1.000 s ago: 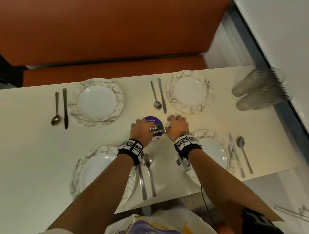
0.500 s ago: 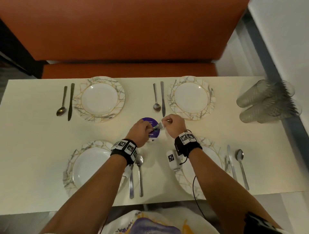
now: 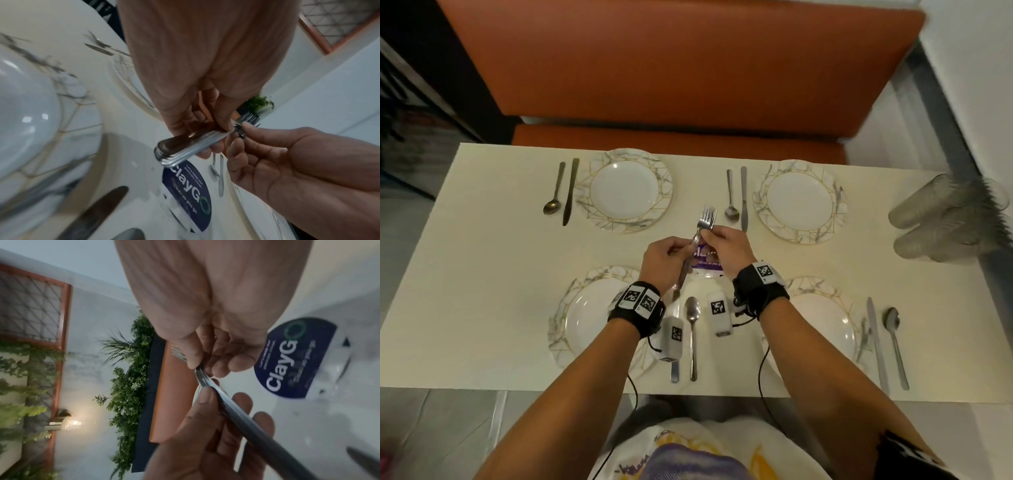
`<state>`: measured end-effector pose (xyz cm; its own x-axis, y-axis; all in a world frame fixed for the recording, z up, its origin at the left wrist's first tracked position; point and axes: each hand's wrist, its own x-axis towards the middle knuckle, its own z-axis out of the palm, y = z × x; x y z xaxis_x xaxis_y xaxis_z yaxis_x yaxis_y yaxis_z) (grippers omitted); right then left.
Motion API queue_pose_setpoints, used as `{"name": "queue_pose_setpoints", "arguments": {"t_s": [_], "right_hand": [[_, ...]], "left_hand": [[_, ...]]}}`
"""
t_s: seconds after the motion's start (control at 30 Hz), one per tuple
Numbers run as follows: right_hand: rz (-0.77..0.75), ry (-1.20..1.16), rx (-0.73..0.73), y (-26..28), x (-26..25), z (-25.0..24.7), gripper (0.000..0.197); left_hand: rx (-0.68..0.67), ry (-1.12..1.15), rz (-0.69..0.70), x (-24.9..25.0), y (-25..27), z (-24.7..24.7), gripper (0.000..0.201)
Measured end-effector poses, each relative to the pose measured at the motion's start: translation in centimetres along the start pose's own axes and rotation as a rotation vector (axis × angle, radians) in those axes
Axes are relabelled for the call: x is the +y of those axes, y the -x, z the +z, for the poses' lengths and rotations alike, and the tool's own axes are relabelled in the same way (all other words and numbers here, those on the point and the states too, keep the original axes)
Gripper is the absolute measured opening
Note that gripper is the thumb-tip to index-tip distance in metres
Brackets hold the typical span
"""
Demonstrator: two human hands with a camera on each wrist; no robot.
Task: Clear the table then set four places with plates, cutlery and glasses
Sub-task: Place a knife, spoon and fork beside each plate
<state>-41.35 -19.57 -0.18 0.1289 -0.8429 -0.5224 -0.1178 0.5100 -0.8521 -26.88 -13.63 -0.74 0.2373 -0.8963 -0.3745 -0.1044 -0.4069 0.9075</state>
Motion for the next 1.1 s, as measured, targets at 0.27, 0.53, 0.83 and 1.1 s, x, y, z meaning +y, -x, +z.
{"name": "queue_pose_setpoints", "arguments": {"t_s": [0.27,0.53,0.83,1.1], "right_hand": [[-0.006,-0.044,-0.009,2.5,2.5,8.0,0.013],[0.019,-0.179,-0.079,5.0,3.9,15.6,0.009],[0.012,-0.039,-0.065,5.2,5.6,19.8,0.011],[0.009,0.009,-0.073,5.5,7.8,20.2,0.009]], "left_hand": [[-0.004,0.186,-0.078,-2.8,3.7,-8.0,0.011],[0.024,0.164,-0.083,-5.3,5.7,-15.5,0.011],[0.333,0.119,-0.244,-10.4,7.1,-23.5,0.008],[0.372,-0.299,-0.375,-14.3,7.9,-26.1,0.015]]}}
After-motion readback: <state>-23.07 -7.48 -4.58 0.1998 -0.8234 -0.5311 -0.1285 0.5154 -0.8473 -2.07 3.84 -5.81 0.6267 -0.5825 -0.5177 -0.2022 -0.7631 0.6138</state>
